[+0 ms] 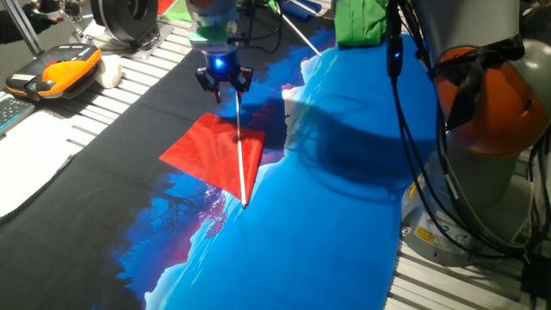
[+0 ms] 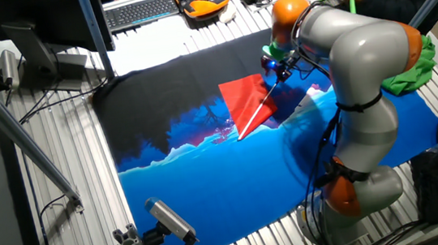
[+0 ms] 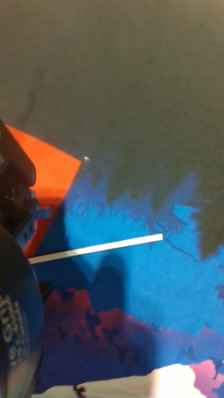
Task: Wave the flag
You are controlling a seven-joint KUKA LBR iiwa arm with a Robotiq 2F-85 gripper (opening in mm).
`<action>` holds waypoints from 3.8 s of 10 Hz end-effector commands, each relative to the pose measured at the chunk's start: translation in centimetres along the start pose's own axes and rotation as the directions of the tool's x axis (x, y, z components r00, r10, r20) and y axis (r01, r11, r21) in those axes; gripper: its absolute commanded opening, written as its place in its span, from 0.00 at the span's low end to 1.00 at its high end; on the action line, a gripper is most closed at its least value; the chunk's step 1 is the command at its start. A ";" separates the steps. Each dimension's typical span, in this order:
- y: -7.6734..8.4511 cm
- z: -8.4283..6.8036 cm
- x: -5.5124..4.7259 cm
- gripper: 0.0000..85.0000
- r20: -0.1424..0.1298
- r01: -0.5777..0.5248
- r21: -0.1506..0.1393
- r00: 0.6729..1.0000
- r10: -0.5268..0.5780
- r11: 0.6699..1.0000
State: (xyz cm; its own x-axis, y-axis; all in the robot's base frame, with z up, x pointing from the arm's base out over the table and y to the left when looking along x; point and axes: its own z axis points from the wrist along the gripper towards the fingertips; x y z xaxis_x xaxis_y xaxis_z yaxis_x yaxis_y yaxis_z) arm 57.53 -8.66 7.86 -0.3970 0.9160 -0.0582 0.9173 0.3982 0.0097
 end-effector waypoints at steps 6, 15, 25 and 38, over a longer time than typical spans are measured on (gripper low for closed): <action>-1.5 2.8 0.3 0.60 0.015 0.032 -0.008 0.999 -0.032 0.999; -1.5 3.0 0.5 0.60 -0.038 -0.026 -0.012 0.999 0.025 1.000; -1.3 5.8 0.1 0.60 -0.055 0.061 -0.037 0.996 -0.063 0.997; -2.1 5.0 0.1 0.00 -0.081 0.166 -0.072 0.982 -0.171 0.984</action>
State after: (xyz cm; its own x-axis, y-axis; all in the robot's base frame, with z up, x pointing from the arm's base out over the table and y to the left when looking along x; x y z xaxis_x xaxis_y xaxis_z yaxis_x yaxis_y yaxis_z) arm 55.72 -9.54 2.78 -0.5507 0.8344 0.0217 0.8334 0.5482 0.0708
